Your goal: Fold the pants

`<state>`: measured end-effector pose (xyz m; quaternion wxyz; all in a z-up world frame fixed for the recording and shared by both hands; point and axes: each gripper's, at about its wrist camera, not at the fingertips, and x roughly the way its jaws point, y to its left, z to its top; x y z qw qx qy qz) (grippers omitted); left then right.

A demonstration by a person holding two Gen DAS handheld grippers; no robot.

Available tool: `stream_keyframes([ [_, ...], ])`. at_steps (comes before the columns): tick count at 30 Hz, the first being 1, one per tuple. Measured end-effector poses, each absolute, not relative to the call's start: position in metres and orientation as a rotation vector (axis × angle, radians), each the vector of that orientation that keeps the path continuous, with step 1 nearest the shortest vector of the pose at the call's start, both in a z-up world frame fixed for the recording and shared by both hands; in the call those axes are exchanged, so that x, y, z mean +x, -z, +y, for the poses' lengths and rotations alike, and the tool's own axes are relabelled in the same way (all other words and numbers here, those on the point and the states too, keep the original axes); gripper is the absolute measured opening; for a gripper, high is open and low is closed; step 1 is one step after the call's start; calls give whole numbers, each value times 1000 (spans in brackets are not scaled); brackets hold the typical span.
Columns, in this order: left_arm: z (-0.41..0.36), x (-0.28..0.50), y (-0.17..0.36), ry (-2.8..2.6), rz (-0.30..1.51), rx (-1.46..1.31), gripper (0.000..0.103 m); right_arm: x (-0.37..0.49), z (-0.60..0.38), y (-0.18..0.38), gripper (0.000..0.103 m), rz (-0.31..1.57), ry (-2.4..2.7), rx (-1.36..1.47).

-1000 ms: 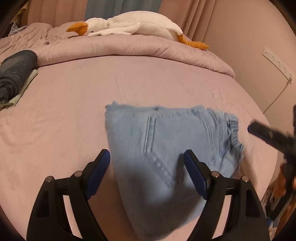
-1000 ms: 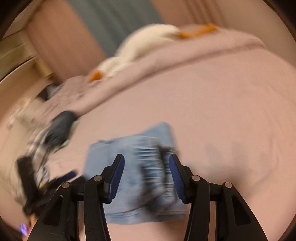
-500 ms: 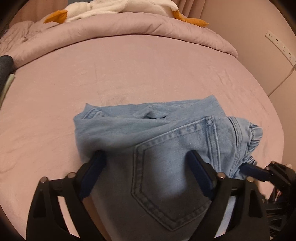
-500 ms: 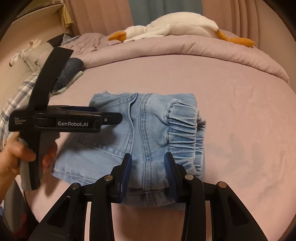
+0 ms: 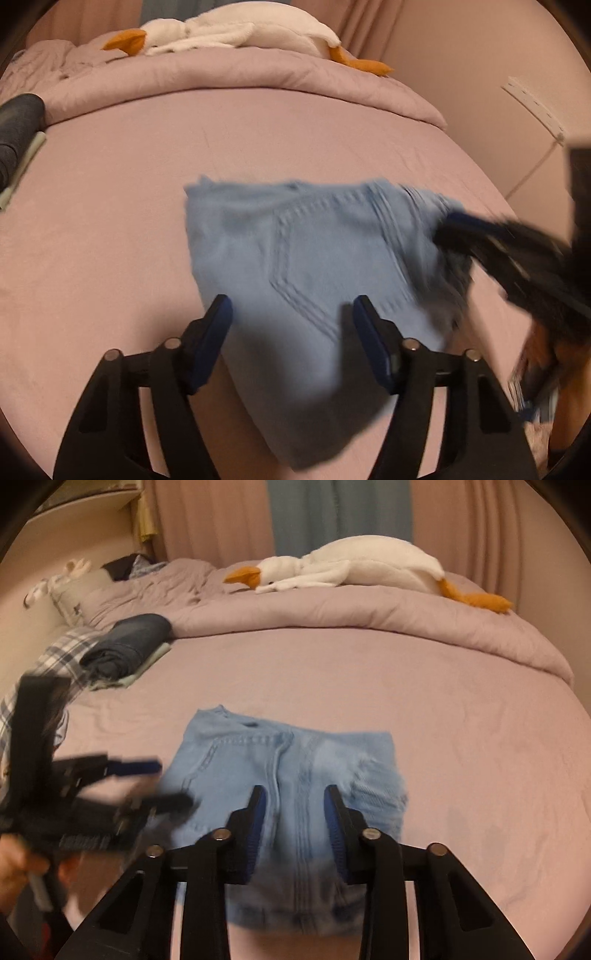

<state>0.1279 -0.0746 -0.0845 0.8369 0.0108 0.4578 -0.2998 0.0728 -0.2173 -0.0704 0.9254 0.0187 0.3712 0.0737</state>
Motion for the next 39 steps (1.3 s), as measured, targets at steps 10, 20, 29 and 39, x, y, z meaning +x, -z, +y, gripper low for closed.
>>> stream_keyframes([
  [10, -71, 103, 107, 653, 983, 44, 66, 119, -241, 106, 6, 909, -132, 180],
  [20, -56, 96, 110, 622, 1028, -57, 72, 49, -212, 111, 6, 943, -192, 97],
  [29, -48, 85, 97, 600, 1021, -94, 71, 11, -215, 105, 16, 875, -166, 173],
  [39, -29, 89, 97, 574, 1056, -232, 76, -2, -285, 112, 76, 815, -189, 593],
])
